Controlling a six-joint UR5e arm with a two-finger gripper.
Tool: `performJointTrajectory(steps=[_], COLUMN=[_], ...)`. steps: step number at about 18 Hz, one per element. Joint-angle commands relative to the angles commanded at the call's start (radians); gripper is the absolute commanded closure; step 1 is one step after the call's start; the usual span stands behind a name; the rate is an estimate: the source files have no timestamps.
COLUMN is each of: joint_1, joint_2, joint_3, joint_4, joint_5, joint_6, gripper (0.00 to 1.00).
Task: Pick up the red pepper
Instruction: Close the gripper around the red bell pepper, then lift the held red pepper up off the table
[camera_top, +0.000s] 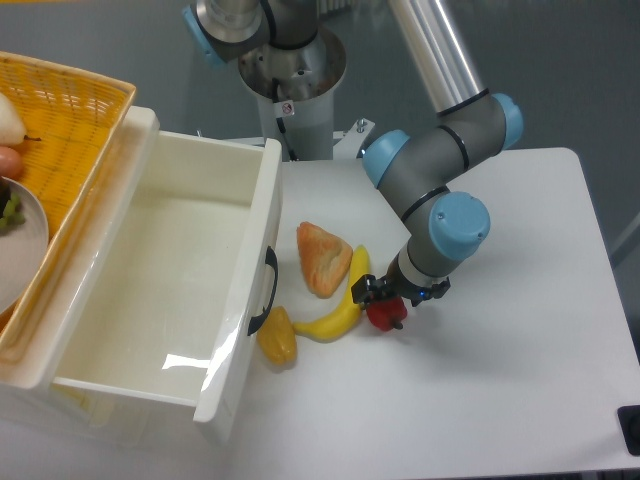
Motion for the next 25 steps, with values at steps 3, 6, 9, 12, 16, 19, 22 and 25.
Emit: performJointTrajectory(steps=[3,6,9,12,16,19,22,25], joint_1=[0.0,-0.002,0.0,0.0,0.003,0.008,0.017,0.026], joint_2=[-0.005,-0.005,-0.005,-0.005,-0.003,-0.003,-0.005,-0.003], joint_3=[0.002,0.002,0.002,0.002,0.005,0.017,0.047,0.086], joint_4=[0.0,0.002,0.002,0.002,0.0,0.0,-0.002,-0.002], joint_5=[0.0,0.0,0.0,0.0,-0.002,-0.002,-0.002,-0.002], joint_6=[0.002,0.005,0.005,0.005,0.005,0.005,0.005,0.008], gripper=[0.08,0.14,0.21,0.3,0.53,0.8,0.94,0.94])
